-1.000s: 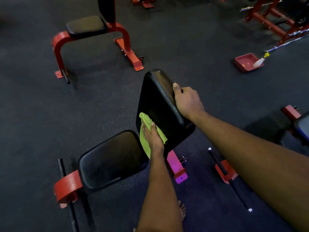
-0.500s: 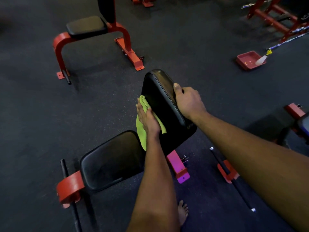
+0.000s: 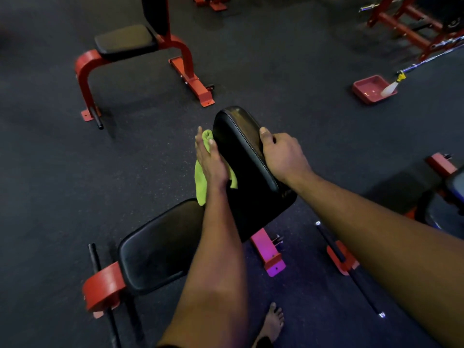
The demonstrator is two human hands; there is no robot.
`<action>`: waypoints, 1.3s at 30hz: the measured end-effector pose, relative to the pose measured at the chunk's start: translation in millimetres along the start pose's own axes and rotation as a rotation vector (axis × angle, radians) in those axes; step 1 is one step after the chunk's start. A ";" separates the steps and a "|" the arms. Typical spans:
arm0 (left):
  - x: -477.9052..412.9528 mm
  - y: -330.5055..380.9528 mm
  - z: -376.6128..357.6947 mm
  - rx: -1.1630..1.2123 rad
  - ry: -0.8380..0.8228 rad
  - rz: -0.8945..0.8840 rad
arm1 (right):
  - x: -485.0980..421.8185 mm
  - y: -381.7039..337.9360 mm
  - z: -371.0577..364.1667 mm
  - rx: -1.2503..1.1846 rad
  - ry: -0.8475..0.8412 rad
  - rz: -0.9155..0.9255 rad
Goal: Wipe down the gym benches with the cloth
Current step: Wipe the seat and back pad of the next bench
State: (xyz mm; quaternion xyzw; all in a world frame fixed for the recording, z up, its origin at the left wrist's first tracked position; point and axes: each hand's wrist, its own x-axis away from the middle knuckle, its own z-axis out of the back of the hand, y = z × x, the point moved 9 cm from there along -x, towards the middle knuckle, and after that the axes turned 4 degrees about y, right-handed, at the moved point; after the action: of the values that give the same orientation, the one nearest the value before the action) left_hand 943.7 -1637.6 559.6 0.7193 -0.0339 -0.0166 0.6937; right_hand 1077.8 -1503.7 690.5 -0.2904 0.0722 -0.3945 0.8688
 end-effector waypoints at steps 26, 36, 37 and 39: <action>-12.3 6.3 -0.2 -0.021 0.042 0.043 | 8.9 -12.5 9.2 -0.010 0.028 0.110; -2.1 -60.9 19.7 -0.089 0.100 0.240 | 8.0 -10.2 7.3 -0.027 0.003 0.101; 4.0 -59.3 21.8 -0.119 0.113 0.253 | 9.2 -10.9 8.6 -0.027 0.003 0.098; 21.5 -57.7 26.5 -0.162 0.135 0.250 | 10.6 -12.4 9.2 -0.023 0.003 0.098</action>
State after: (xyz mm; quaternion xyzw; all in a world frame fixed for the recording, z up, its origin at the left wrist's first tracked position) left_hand 964.7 -1663.5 501.5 0.6507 -0.0751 0.1158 0.7467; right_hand 1080.3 -1513.7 706.2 -0.2958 0.0922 -0.3512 0.8836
